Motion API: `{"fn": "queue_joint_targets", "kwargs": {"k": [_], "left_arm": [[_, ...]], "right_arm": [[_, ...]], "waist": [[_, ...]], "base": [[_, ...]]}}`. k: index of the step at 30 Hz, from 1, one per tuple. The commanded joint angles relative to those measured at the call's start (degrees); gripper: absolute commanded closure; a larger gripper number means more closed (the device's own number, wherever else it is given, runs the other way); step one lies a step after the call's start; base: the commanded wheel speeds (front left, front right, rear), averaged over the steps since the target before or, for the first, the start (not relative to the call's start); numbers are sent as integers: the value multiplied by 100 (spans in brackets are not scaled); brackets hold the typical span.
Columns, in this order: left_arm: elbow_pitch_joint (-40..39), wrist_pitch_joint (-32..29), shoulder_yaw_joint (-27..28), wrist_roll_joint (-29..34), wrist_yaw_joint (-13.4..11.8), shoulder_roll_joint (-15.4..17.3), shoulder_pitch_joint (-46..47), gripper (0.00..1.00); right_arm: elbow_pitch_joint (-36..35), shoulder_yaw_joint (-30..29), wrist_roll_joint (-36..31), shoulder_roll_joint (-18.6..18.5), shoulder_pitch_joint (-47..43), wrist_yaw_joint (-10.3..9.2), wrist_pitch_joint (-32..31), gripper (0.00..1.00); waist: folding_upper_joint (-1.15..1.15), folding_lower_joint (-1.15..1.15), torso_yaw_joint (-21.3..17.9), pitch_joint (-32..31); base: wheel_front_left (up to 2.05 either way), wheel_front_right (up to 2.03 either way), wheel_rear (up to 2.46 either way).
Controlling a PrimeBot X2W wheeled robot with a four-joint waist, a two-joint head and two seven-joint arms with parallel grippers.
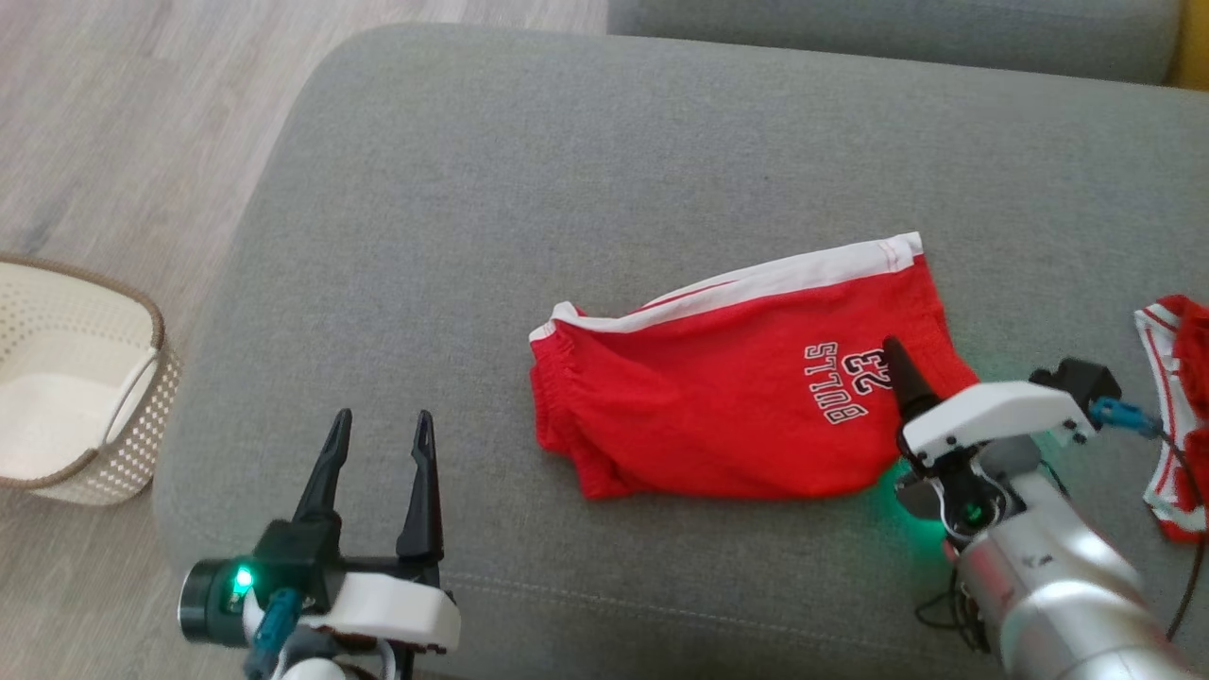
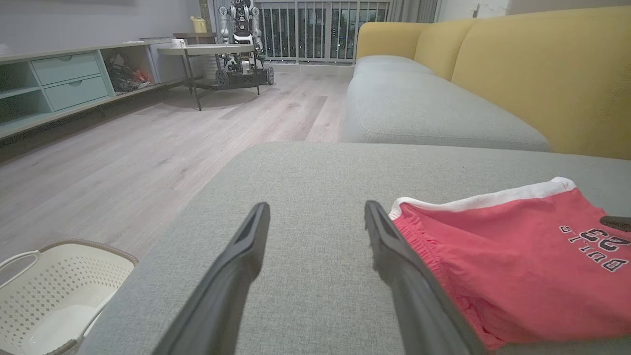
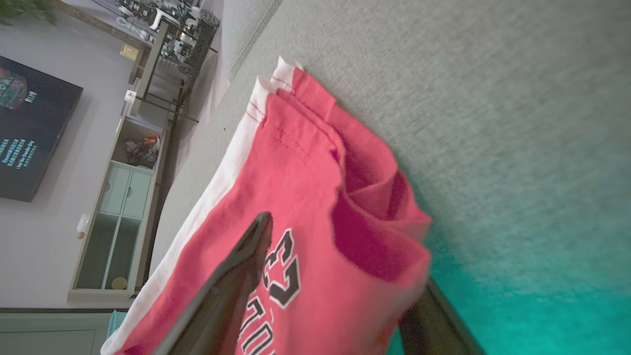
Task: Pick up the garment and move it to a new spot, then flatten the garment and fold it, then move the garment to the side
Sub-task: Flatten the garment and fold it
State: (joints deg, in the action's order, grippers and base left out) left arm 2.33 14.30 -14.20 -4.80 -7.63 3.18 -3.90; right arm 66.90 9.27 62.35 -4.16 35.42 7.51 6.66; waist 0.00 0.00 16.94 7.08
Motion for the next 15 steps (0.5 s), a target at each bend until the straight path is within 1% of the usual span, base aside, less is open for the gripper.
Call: {"fn": "queue_joint_targets", "kwargs": {"k": [1,5,6,7,12,15], "left_arm": [[-198,70,166,-50,-28,-30,255,0],[-161,70,135,-85,-40,-30,307,0],[-147,70,130,-91,-42,-30,316,0],[-135,70,127,-95,-43,-30,324,0],[-89,70,143,-110,-61,-30,324,0],[-70,70,147,-123,-56,-30,274,0]], "right_arm": [[58,193,83,128,-18,-2,-49,0],[237,411,198,128,170,-2,12,0],[268,459,222,128,196,-2,29,60],[292,514,223,128,219,-2,82,100],[218,676,327,128,238,-2,404,100],[118,621,443,128,199,-2,629,100]], "waist": [[0,0,20,23],[0,0,58,59],[0,0,65,58],[0,0,70,53],[0,0,43,-13],[0,0,-22,-95]], "base": [[0,0,0],[0,0,0],[0,0,0],[0,0,0],[0,0,0],[0,0,0]]}}
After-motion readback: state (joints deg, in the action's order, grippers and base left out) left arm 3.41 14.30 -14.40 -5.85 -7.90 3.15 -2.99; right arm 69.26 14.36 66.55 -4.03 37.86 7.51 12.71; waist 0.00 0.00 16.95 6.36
